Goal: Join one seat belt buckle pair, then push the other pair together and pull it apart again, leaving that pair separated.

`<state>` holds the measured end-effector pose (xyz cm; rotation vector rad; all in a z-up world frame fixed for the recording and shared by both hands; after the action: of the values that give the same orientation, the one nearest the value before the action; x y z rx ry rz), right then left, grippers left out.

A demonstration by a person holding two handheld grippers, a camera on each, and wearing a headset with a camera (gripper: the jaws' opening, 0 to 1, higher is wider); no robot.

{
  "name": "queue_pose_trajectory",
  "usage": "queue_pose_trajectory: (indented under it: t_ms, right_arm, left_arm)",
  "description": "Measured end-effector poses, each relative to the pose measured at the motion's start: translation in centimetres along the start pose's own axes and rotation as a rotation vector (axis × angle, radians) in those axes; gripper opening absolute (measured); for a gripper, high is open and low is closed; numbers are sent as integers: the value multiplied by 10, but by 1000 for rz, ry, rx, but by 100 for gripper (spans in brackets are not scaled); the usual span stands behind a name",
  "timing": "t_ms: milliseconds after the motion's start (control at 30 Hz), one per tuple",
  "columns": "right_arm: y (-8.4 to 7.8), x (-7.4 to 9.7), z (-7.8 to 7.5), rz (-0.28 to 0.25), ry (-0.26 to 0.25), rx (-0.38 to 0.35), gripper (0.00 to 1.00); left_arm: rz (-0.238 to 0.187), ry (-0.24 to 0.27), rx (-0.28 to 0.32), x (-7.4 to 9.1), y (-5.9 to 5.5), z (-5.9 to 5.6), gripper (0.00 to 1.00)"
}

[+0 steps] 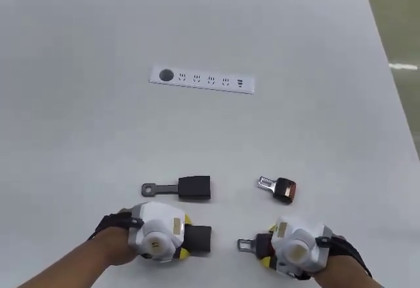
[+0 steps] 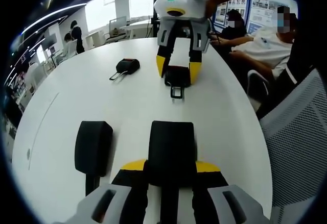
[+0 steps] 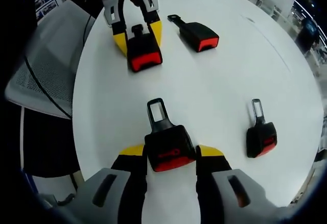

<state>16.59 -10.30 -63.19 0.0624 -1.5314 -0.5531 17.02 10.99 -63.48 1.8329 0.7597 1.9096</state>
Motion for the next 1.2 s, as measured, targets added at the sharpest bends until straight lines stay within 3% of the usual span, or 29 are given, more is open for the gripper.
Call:
queue_pose_trajectory:
  t_ms: [700, 833, 1033, 1200]
  right_arm:
    - [43, -16, 16, -47, 4, -3, 35]
    - [54, -11, 19, -95, 8, -44, 35]
    - [59, -16, 22, -87, 3, -13, 35]
    - [54, -19, 20, -126, 6, -10, 34]
  left_arm:
    - [37, -2, -9, -1, 3, 2, 34]
    - [42, -2, -11, -1, 3, 2, 34]
    - [48, -8, -21, -2, 3, 2, 34]
    - [58, -10, -30, -3, 3, 2, 33]
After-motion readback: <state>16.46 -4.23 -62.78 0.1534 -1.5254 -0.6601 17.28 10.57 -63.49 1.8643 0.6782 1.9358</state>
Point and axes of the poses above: the centre of the closed fingertips' face, and the gripper's own axes: x roughly backward along the fingers, z roughly to its left, y roughly out of its top, the point moved 7 cm from there along x, roughly backward along the fingers, and after that the axes turned 2 degrees about y, right-handed, at the moved point
